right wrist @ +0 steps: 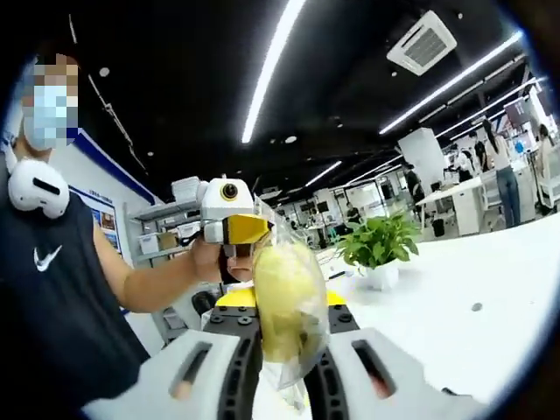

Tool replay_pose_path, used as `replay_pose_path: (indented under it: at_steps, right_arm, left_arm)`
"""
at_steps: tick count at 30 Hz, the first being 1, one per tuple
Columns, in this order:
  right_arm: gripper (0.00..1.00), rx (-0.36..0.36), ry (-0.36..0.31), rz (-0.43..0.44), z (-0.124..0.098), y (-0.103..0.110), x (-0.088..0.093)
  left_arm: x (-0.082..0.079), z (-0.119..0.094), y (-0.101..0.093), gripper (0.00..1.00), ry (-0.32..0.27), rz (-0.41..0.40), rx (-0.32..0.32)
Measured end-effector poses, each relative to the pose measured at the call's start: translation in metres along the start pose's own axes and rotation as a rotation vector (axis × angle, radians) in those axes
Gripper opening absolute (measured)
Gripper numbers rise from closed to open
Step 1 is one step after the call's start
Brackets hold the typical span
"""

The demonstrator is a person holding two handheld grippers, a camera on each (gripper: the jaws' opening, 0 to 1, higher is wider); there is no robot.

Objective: Compare the silicone blocks by pressing each to a similar depth, holding the contact briefly, and releasing to observe deformation and rebound differences across the visible hardness samples.

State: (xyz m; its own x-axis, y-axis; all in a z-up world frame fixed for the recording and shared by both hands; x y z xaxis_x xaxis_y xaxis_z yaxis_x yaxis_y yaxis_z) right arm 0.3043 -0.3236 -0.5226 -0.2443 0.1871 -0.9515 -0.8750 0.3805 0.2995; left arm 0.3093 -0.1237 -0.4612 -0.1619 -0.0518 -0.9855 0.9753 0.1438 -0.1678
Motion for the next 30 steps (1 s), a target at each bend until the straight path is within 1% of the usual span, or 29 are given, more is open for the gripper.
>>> replay_pose_path:
  at_steps: [1, 2, 3, 4, 6, 8, 9, 11, 12, 14, 15, 16, 18, 23, 27, 28, 29, 30]
  right_arm:
    - [0.09, -0.009, 0.020, 0.019, 0.000, -0.001, 0.000]
    - [0.09, -0.013, 0.039, 0.037, 0.001, 0.000, 0.001]
    - [0.08, -0.012, 0.041, 0.025, 0.002, 0.000, 0.001]
    - [0.08, -0.008, 0.047, 0.005, 0.003, 0.000, 0.002]
    - [0.08, -0.010, 0.068, 0.011, 0.003, 0.000, 0.002]
    - [0.07, 0.003, 0.072, -0.017, 0.004, 0.001, 0.003]
    - [0.07, 0.009, 0.072, -0.024, 0.004, 0.001, 0.003]
    - [0.06, 0.006, 0.079, -0.019, 0.004, 0.000, 0.003]
    - [0.06, 0.010, 0.081, -0.023, 0.004, 0.000, 0.004]
    - [0.05, 0.011, 0.094, -0.005, 0.004, -0.001, 0.004]
    - [0.05, 0.011, 0.094, -0.009, 0.004, 0.000, 0.004]
    - [0.05, 0.010, 0.095, -0.011, 0.004, 0.000, 0.004]
    - [0.05, 0.012, 0.105, -0.005, 0.003, -0.003, 0.005]
    - [0.05, 0.021, 0.116, 0.007, 0.005, -0.004, 0.007]
    - [0.05, 0.020, 0.128, 0.012, 0.006, -0.005, 0.009]
    - [0.05, 0.018, 0.133, 0.013, 0.007, -0.005, 0.010]
    - [0.05, 0.019, 0.136, 0.012, 0.007, -0.005, 0.011]
    - [0.05, 0.019, 0.136, 0.016, 0.007, -0.006, 0.012]
  left_arm:
    - [0.001, 0.000, 0.000, 0.01, 0.006, 0.000, -0.008]
    - [0.002, -0.001, 0.001, 0.01, 0.009, -0.027, -0.019]
    - [0.003, -0.003, 0.001, 0.01, 0.012, -0.062, -0.020]
    - [0.003, -0.004, 0.002, 0.01, 0.011, -0.073, -0.016]
    - [0.005, -0.005, 0.004, 0.01, 0.017, -0.054, -0.015]
    - [0.007, -0.005, 0.003, 0.01, 0.025, -0.019, -0.013]
    - [0.007, -0.005, 0.003, 0.01, 0.026, -0.016, -0.012]
    - [0.008, -0.005, 0.004, 0.01, 0.034, 0.014, -0.010]
    - [0.008, -0.005, 0.004, 0.01, 0.035, 0.018, -0.012]
    - [0.010, -0.005, 0.004, 0.01, 0.033, 0.010, -0.022]
    - [0.011, -0.004, 0.004, 0.01, 0.027, 0.032, -0.032]
    - [0.012, -0.004, 0.003, 0.01, 0.027, 0.031, -0.032]
    - [0.012, -0.003, 0.004, 0.01, 0.032, 0.029, -0.031]
    - [0.014, -0.002, 0.006, 0.00, 0.053, 0.053, -0.054]
    - [0.015, -0.003, 0.007, 0.00, 0.062, 0.038, -0.059]
    - [0.016, -0.004, 0.009, 0.00, 0.072, -0.019, -0.060]
    - [0.017, -0.004, 0.010, 0.00, 0.074, -0.037, -0.062]
    - [0.018, -0.004, 0.011, 0.00, 0.072, -0.019, -0.061]
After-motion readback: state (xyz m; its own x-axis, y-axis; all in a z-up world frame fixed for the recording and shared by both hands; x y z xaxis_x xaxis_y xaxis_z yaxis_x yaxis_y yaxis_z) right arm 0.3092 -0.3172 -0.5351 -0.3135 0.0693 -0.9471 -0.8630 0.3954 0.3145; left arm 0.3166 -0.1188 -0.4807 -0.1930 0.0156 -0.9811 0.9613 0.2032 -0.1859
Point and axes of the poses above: the point that each gripper's makers call its tool centre point, and the gripper's own axes: z roughly forward along the fingers, y roughly to its left, x roughly out of its underside, the point moved 10 cm from there along -z, roughly backward along the fingers, and after that the axes turned 10 degrees about x, right-handed, at the moved point
